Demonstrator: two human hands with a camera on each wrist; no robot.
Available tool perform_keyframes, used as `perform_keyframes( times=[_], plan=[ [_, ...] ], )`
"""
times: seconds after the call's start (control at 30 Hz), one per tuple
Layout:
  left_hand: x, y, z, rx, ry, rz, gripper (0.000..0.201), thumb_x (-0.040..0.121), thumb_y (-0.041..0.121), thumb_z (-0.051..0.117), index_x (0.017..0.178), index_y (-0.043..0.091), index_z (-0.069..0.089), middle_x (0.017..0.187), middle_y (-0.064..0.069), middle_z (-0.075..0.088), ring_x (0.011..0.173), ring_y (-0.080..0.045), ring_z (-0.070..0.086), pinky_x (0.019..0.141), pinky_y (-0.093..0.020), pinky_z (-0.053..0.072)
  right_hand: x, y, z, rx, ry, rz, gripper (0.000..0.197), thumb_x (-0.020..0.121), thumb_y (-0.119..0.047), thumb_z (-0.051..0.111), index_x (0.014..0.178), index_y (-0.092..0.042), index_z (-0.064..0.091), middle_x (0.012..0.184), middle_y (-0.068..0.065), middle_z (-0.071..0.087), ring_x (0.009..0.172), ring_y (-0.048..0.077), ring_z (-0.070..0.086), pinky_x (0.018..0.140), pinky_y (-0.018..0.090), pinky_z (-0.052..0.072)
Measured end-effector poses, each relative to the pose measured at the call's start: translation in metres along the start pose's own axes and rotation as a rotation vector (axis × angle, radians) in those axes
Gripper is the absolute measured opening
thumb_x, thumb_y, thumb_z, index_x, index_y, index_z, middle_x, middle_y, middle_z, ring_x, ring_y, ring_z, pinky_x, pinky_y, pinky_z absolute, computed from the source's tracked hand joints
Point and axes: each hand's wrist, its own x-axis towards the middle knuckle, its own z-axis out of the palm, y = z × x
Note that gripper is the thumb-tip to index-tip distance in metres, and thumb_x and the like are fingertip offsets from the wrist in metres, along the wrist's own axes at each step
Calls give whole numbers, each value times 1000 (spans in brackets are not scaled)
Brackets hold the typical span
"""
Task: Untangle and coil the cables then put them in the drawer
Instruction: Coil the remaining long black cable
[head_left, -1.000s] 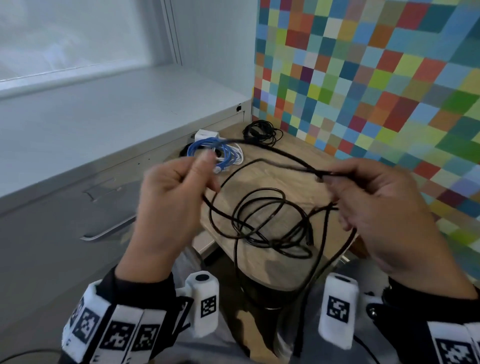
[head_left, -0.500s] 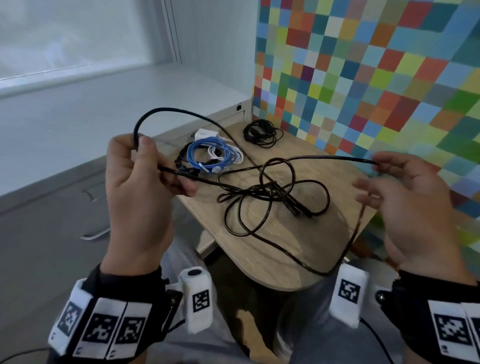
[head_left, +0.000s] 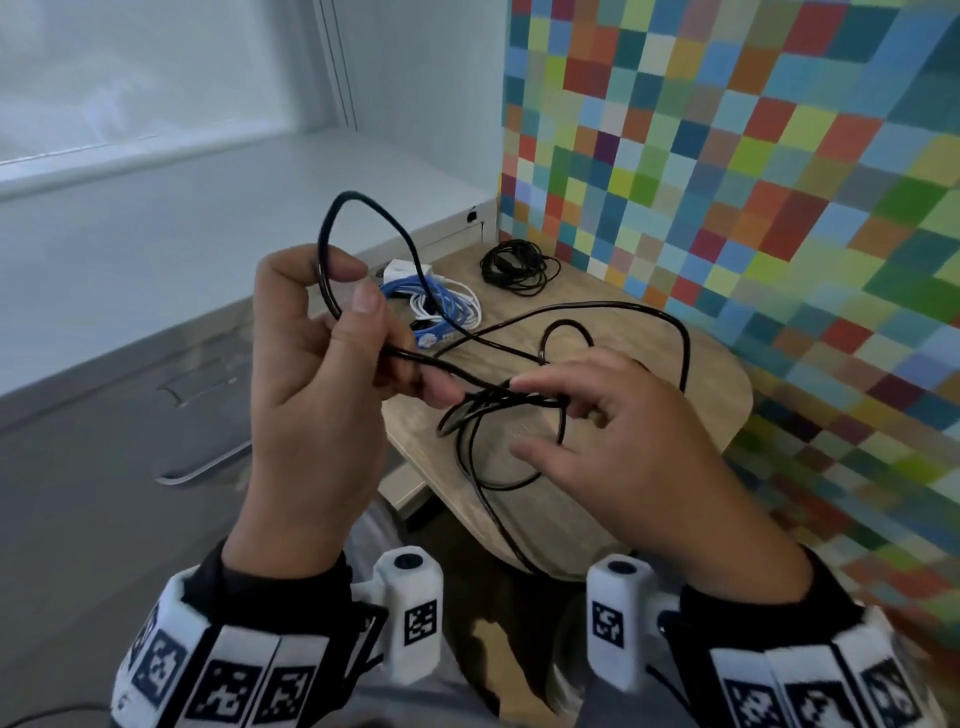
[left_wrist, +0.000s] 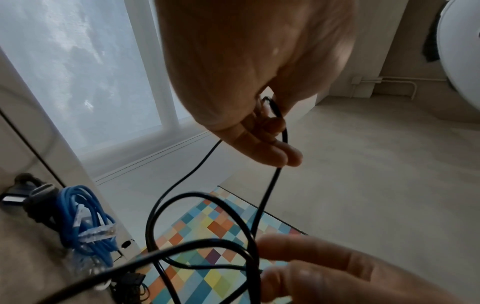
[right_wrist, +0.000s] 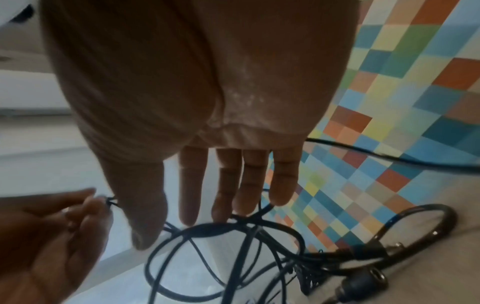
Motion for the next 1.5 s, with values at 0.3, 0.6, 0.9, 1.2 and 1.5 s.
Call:
perform_keyframes(
  times=[0.3,0.6,0.9,1.2,1.5],
  plan=[
    [2,10,-4,-85,-63,79,64,79,4,47,141,7,33,66,-3,56,66,-32,56,69,-40,50,4,6,-1,-25,89,-40,3,91,-40,60,92,-40,58,97,-18,53,95,1,52,76,23,41],
    [10,21,-19,-245,26,98,66,104,12,35,162,21,6,98,-9,72,88,-31,70,81,-40,54,3,41,-30,-2,220,109,17,99,-26,64,86,-34,56,85,-19,61,82,-4,55,62,18,37],
    [10,3,-12,139,171,-221,36,110,28,43,96,15,73,72,-11,74,66,-29,68,59,-32,51,1,43,-28,82,247,58,16,96,-19,67,95,-35,69,95,-17,69,95,2,63,77,25,48],
    [1,-10,-5,683,25,52,23,80,27,86,75,20,65,61,6,55,58,-8,49,57,-27,43,0,20,-21,110,170,-72,21,93,-13,72,91,-34,72,88,-18,68,93,1,64,74,10,47],
    [-11,-20,3,1039,-486,75,23,89,37,76,112,36,75,101,20,65,105,-9,57,92,-39,48,-3,3,-13,309,195,-165,23,95,-9,71,95,-32,71,87,-15,70,83,8,67,71,18,51]
  ],
)
